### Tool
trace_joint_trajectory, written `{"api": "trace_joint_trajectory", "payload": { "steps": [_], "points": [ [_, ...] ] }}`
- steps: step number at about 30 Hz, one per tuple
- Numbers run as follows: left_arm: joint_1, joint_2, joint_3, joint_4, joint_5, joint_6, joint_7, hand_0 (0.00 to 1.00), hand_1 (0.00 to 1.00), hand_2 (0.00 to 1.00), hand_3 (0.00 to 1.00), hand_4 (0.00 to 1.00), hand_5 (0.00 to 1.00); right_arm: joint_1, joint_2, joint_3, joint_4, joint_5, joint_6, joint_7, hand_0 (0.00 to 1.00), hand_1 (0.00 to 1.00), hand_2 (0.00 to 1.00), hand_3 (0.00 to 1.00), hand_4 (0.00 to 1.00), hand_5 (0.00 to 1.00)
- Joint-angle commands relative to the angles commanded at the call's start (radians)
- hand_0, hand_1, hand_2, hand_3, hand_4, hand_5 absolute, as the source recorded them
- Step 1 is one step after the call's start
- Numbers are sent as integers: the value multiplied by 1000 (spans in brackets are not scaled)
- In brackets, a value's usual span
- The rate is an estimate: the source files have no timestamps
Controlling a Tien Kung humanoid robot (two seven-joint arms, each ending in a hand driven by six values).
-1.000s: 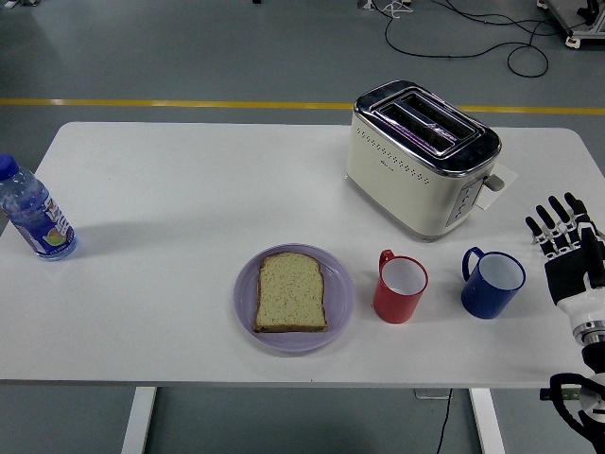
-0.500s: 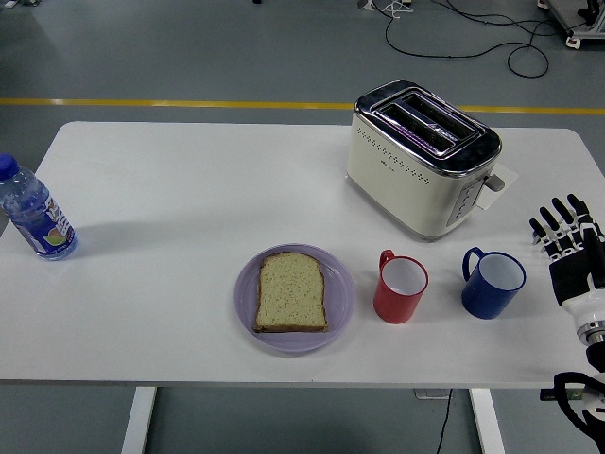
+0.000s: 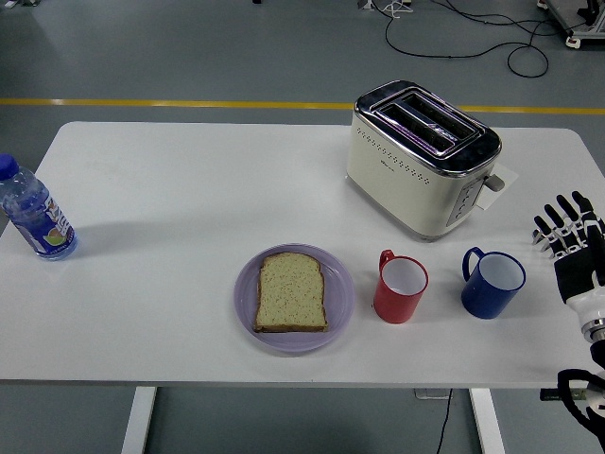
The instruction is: Pick up the cup,pour liquid into bread,place the cup on the desk
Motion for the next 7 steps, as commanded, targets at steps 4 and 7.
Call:
{"api": "trace_joint_trajectory", "payload": {
  "steps": [4,7],
  "points": [
    [-6,-1,-2,0,2,0,0,649,603,594,526,296,755,4,0,6,3,-8,0,-3,735,674,697,647,682,316],
    [-9,-2,-5,0,1,0,0,649,603,594,526,296,755,4,-1,10,5,-14,0,-5,735,674,697,647,682,316]
  ]
}}
